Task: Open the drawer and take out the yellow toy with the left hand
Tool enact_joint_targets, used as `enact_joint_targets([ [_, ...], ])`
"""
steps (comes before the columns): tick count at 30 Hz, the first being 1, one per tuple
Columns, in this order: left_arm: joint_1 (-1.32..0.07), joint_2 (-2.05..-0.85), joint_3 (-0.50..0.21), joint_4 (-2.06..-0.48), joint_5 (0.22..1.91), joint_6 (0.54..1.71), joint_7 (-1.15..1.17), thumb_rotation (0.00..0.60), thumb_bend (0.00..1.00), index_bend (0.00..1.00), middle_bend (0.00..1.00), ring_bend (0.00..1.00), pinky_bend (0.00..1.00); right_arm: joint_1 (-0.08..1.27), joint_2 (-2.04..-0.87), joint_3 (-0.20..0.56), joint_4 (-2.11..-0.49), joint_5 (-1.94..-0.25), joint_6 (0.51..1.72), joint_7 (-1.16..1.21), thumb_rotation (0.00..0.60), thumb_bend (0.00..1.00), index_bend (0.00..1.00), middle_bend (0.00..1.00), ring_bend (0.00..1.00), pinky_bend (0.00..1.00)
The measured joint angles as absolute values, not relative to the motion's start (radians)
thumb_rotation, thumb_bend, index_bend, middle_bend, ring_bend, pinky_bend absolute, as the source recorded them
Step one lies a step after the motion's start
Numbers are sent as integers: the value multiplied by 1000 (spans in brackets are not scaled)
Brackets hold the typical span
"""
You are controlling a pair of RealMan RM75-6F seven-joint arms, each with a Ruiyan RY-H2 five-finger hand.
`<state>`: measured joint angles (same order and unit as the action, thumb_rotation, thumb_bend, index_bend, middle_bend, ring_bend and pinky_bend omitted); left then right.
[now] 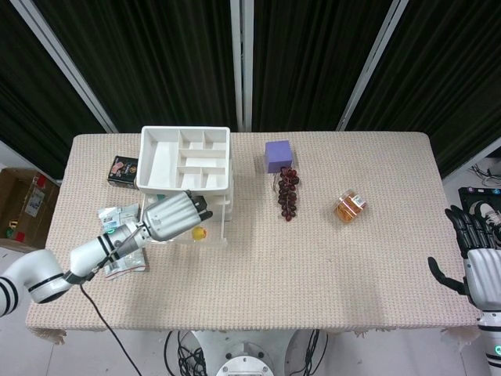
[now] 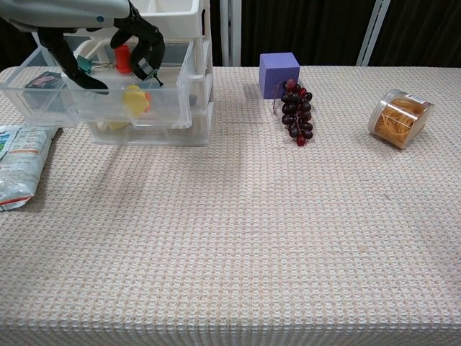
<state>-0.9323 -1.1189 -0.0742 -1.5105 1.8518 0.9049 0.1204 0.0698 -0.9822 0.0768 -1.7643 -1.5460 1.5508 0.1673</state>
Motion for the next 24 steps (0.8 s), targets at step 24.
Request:
enact_joint_targets([
  [24, -1013, -1133, 18, -1483, 1879, 862, -24, 600, 236, 433, 448, 516, 612, 61, -984, 85, -1779, -1534, 1552, 152, 600, 287, 0, 30, 0, 0],
])
